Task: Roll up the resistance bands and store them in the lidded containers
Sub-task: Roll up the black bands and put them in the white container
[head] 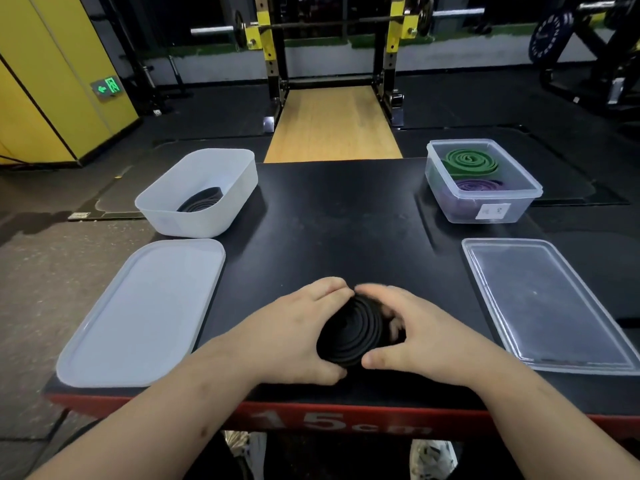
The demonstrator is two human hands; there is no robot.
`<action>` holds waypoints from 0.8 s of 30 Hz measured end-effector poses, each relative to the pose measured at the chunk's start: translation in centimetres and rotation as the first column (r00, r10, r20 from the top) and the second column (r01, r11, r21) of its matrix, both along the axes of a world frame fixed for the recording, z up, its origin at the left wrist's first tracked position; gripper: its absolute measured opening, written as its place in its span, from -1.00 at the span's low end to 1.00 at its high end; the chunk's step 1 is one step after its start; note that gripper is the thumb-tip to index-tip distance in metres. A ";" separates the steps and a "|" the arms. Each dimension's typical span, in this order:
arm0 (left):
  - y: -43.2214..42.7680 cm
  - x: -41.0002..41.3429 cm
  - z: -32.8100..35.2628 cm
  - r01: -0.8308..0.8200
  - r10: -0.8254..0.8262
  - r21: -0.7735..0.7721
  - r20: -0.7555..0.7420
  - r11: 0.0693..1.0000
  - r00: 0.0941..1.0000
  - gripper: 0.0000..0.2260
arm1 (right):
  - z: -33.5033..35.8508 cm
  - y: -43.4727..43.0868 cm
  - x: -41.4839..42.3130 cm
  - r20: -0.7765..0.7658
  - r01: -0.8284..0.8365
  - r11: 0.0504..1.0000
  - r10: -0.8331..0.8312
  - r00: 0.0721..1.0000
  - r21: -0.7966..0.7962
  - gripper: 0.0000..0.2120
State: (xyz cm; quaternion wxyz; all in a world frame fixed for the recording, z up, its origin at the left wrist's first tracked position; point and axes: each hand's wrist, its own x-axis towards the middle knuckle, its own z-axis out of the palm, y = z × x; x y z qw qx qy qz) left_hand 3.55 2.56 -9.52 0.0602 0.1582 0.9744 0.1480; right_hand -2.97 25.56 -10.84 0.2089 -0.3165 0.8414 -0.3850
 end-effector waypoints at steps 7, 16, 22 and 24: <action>-0.6 -0.6 -1.2 0.023 -0.038 0.122 0.117 0.992 0.992 -0.29 | -0.9 0.1 -0.1 -0.293 0.046 0.986 0.004 0.956 0.161 -0.48; -0.8 -1.1 -1.7 -0.133 0.195 0.356 -0.145 0.925 0.970 -0.37 | -1.5 -0.4 -0.4 -0.195 0.085 0.992 -0.067 0.979 0.090 -0.55; -0.6 0.3 -1.8 -0.411 0.478 0.306 -0.193 0.859 0.857 -0.22 | -1.6 -0.2 -0.4 -0.168 0.089 0.994 -0.077 0.983 0.064 -0.57; -0.7 0.8 -1.7 -0.515 0.568 0.262 -0.204 0.816 0.797 -0.18 | -1.7 -0.2 -0.5 -0.162 0.088 0.994 -0.077 0.984 0.061 -0.57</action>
